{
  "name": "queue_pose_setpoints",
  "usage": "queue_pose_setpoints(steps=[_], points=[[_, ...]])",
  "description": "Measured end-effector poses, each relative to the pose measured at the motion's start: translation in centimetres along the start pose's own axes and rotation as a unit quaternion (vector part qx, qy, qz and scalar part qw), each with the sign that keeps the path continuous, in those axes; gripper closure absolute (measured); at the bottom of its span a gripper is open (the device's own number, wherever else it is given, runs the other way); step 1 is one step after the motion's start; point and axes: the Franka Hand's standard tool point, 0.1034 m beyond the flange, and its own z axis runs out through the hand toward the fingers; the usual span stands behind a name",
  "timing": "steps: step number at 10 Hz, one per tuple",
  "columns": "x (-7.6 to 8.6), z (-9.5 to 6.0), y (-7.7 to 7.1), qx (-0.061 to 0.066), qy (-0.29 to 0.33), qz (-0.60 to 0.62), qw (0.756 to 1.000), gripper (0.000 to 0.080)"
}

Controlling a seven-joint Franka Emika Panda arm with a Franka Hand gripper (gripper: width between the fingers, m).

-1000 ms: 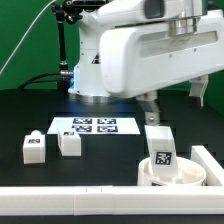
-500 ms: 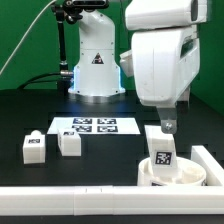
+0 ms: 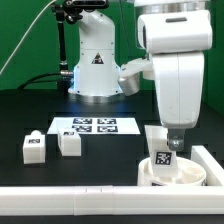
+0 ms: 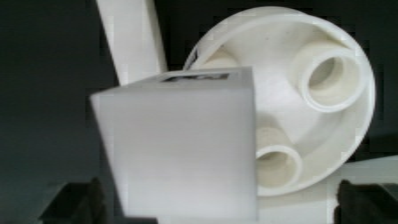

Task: Assemble stool

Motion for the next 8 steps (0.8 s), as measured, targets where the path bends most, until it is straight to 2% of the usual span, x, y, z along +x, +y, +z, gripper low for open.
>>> queue_pose_setpoints(steps=[4, 5, 6, 7, 8], points=[[-0.43, 0.47, 0.03, 0.003, 0.000, 0.004, 1.000, 0.0151], [-0.46, 0.47, 0.04, 0.003, 0.000, 0.005, 1.000, 0.0260], [-0.47, 0.47, 0.04, 0.003, 0.000, 0.005, 1.000, 0.0260], [-0.47, 0.47, 0.04, 0.003, 0.000, 0.006, 1.000, 0.0466], [-0.46, 0.47, 0.04, 0.003, 0.000, 0.022, 1.000, 0.0462]])
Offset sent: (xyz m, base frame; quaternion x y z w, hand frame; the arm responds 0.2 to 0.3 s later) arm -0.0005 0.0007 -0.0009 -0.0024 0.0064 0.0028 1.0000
